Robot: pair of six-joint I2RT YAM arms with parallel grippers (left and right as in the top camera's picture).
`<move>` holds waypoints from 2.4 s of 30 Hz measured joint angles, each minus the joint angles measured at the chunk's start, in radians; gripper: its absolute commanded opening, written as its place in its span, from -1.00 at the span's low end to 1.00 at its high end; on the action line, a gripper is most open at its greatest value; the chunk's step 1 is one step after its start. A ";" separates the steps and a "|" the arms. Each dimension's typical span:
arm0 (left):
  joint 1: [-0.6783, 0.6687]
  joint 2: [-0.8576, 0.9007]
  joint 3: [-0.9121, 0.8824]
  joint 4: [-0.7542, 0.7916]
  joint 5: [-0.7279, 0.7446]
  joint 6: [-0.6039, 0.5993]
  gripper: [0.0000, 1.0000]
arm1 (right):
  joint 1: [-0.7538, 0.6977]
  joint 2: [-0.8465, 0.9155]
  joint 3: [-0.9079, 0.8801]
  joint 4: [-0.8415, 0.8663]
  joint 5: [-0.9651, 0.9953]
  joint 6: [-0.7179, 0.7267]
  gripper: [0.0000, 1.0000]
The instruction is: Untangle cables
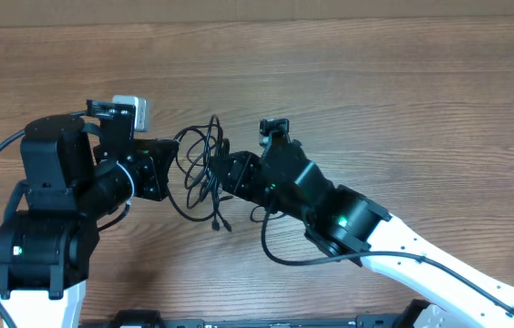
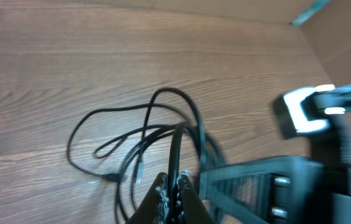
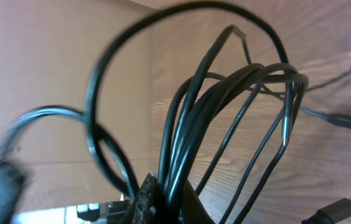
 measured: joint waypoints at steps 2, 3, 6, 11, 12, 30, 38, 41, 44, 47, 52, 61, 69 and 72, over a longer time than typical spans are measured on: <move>0.000 0.009 0.000 -0.005 -0.012 0.003 -0.91 | 0.000 -0.021 0.000 0.010 0.000 -0.028 -0.92; 0.000 0.018 0.001 -0.007 -0.019 0.004 -0.91 | 0.000 -0.034 0.000 0.018 0.000 -0.043 -0.93; 0.000 0.042 0.001 -0.008 -0.025 0.004 -0.92 | 0.000 -0.073 0.000 0.028 0.001 -0.077 -0.92; 0.000 0.095 0.001 -0.009 -0.026 0.004 -0.92 | 0.000 -0.134 0.000 0.045 0.000 -0.126 -0.93; 0.000 0.103 0.001 -0.010 -0.026 0.004 -0.91 | 0.000 -0.142 0.000 0.049 0.000 -0.130 -0.92; 0.000 0.141 -0.013 -0.035 -0.026 0.004 -0.91 | 0.000 -0.213 0.000 0.198 0.107 -0.157 -0.93; 0.000 0.143 -0.110 -0.015 -0.022 0.004 -0.92 | 0.000 -0.228 0.000 0.261 0.258 -0.157 -0.93; 0.000 0.143 -0.131 0.001 -0.006 0.004 -0.91 | 0.000 -0.228 0.000 0.259 0.329 -0.156 -0.93; 0.000 0.143 -0.134 0.005 0.008 0.004 -0.91 | 0.000 -0.228 0.000 0.260 0.398 -0.156 -0.93; 0.000 0.143 -0.134 0.006 0.015 0.004 -0.91 | 0.000 -0.228 0.000 0.262 0.460 -0.156 -0.92; 0.000 0.143 -0.134 0.000 0.024 0.004 -0.91 | 0.000 -0.228 0.000 0.285 0.563 -0.156 -0.92; 0.000 0.143 -0.135 -0.024 0.025 0.015 -0.91 | 0.000 -0.235 0.000 0.316 0.737 -0.174 -0.92; 0.000 0.143 -0.135 -0.029 0.027 0.015 -0.91 | 0.000 -0.246 0.003 0.096 0.763 -0.224 -0.92; 0.000 0.143 -0.137 -0.029 0.027 0.015 -0.92 | 0.000 -0.246 0.003 0.027 0.750 -0.243 -0.93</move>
